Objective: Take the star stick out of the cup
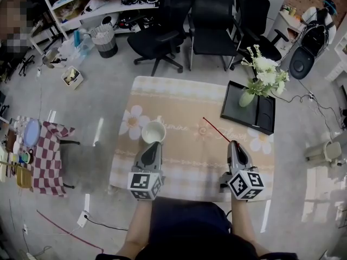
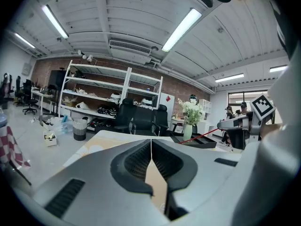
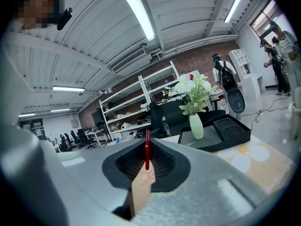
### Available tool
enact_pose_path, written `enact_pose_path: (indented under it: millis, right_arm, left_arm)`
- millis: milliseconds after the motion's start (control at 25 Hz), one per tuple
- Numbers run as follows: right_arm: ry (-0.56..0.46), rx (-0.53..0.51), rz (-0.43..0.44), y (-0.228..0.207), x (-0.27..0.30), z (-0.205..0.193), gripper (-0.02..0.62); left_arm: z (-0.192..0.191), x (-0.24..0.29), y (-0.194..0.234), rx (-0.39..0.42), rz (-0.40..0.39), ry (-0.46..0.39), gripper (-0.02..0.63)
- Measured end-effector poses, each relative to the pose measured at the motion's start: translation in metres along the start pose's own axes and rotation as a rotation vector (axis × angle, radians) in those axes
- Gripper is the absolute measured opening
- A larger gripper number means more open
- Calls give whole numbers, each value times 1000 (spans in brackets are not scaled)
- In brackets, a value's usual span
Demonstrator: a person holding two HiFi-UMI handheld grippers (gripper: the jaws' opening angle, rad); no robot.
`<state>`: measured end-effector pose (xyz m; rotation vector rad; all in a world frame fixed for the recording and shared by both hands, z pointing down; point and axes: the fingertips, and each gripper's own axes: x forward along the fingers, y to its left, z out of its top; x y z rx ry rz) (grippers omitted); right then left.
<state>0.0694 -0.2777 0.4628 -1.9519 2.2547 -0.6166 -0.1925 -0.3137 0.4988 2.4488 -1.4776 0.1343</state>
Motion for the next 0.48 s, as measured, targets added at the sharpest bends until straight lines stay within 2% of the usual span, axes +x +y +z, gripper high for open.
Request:
enact_pose_path:
  millis: [480]
  right_arm:
    - [4,-36,18,1,5,4,15]
  left_arm:
    - [1,1,1,-1,16,-2,12]
